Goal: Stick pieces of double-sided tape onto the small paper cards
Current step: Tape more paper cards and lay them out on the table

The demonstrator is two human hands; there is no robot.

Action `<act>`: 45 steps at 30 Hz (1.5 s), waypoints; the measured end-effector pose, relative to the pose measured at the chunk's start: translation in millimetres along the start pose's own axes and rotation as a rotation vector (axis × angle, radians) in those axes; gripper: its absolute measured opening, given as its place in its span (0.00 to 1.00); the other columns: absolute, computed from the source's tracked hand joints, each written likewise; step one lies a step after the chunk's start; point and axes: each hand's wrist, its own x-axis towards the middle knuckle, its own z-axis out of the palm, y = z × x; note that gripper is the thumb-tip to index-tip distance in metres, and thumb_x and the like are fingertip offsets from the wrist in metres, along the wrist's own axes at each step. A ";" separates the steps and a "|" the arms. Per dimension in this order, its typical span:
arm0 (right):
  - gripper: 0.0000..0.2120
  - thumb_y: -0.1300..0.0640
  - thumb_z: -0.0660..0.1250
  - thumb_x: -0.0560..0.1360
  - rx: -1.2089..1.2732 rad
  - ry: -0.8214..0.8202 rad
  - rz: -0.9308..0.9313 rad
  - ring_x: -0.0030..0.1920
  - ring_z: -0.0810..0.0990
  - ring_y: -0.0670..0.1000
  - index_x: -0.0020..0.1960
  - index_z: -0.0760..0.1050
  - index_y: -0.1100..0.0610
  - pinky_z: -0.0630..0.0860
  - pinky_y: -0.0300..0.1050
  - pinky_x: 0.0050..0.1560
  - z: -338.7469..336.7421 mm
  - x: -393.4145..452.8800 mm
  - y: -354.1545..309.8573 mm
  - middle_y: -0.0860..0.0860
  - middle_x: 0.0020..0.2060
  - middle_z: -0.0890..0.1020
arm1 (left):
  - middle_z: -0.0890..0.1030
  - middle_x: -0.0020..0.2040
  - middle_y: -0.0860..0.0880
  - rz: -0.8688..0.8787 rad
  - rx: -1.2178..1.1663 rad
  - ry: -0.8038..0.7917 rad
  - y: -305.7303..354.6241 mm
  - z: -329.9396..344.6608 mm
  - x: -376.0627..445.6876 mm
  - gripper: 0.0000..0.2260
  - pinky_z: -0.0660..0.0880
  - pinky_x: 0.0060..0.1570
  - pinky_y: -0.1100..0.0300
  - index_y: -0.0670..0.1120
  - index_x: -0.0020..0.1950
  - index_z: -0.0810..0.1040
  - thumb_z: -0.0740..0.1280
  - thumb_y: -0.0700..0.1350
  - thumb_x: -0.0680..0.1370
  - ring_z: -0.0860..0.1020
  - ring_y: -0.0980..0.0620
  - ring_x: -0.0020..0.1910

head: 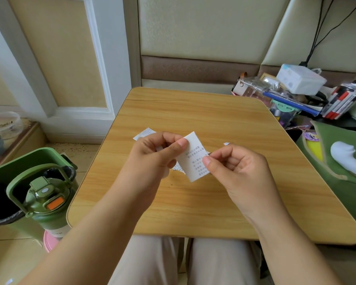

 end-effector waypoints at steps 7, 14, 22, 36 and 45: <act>0.10 0.66 0.73 0.69 -0.063 -0.008 -0.009 0.33 0.80 0.44 0.34 0.78 0.55 0.76 0.36 0.37 -4.7 4.0 -4.7 0.50 0.32 0.83 | 0.71 0.30 0.50 0.008 0.108 0.034 2.3 -2.3 -2.8 0.05 0.58 0.31 0.63 0.52 0.31 0.79 0.73 0.47 0.66 0.61 0.55 0.27; 0.09 0.65 0.73 0.69 -0.076 0.011 -0.023 0.33 0.80 0.44 0.35 0.78 0.55 0.76 0.36 0.37 -3.9 6.2 -5.9 0.50 0.32 0.83 | 0.74 0.23 0.58 0.077 0.116 0.039 3.5 3.9 -2.8 0.06 0.64 0.26 0.74 0.44 0.37 0.79 0.68 0.38 0.74 0.70 0.62 0.23; 0.09 0.64 0.73 0.70 0.011 0.068 0.023 0.36 0.82 0.49 0.34 0.80 0.53 0.79 0.44 0.42 -4.4 3.6 0.6 0.53 0.34 0.85 | 0.77 0.28 0.53 0.008 -0.050 0.079 -3.0 3.7 -5.4 0.05 0.64 0.25 0.70 0.46 0.34 0.81 0.69 0.47 0.66 0.69 0.60 0.25; 0.11 0.67 0.73 0.69 -0.005 0.133 -0.093 0.34 0.81 0.45 0.34 0.78 0.53 0.77 0.35 0.38 0.1 1.3 -3.2 0.49 0.33 0.84 | 0.76 0.31 0.50 -0.003 -0.080 0.092 -5.4 2.8 -5.7 0.05 0.58 0.28 0.63 0.49 0.33 0.82 0.74 0.48 0.68 0.65 0.55 0.27; 0.09 0.63 0.74 0.70 -0.035 0.157 -0.059 0.33 0.80 0.45 0.34 0.77 0.54 0.76 0.37 0.36 2.4 3.8 -4.6 0.50 0.31 0.83 | 0.75 0.28 0.52 0.003 -0.085 0.182 -5.1 8.4 -4.3 0.05 0.63 0.24 0.70 0.49 0.30 0.80 0.71 0.49 0.64 0.67 0.58 0.26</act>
